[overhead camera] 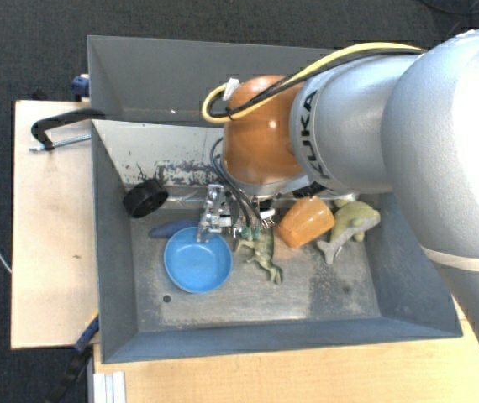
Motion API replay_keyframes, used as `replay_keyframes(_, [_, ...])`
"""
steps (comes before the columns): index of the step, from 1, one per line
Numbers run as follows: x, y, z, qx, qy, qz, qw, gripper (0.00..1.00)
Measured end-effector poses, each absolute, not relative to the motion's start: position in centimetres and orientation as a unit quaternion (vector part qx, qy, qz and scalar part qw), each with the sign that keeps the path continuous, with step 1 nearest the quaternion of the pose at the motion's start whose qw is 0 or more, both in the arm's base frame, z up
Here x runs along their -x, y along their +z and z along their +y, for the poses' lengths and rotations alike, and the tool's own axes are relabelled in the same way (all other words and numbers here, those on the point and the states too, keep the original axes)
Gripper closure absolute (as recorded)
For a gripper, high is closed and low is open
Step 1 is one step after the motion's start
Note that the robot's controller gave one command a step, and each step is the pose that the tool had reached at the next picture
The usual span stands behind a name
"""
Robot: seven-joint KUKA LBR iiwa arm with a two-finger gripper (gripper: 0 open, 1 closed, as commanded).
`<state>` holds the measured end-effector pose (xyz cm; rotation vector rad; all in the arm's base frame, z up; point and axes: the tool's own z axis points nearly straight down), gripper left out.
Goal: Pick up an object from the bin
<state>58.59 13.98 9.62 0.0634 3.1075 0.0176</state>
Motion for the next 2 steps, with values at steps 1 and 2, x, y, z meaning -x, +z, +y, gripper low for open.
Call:
replay_keyframes(1, [-58.4,9.7,14.0,0.004,0.004,1.0,0.013,1.0])
replay_keyframes(2, [-56.1,21.2,14.9,0.284,0.0,0.959,0.006,1.0])
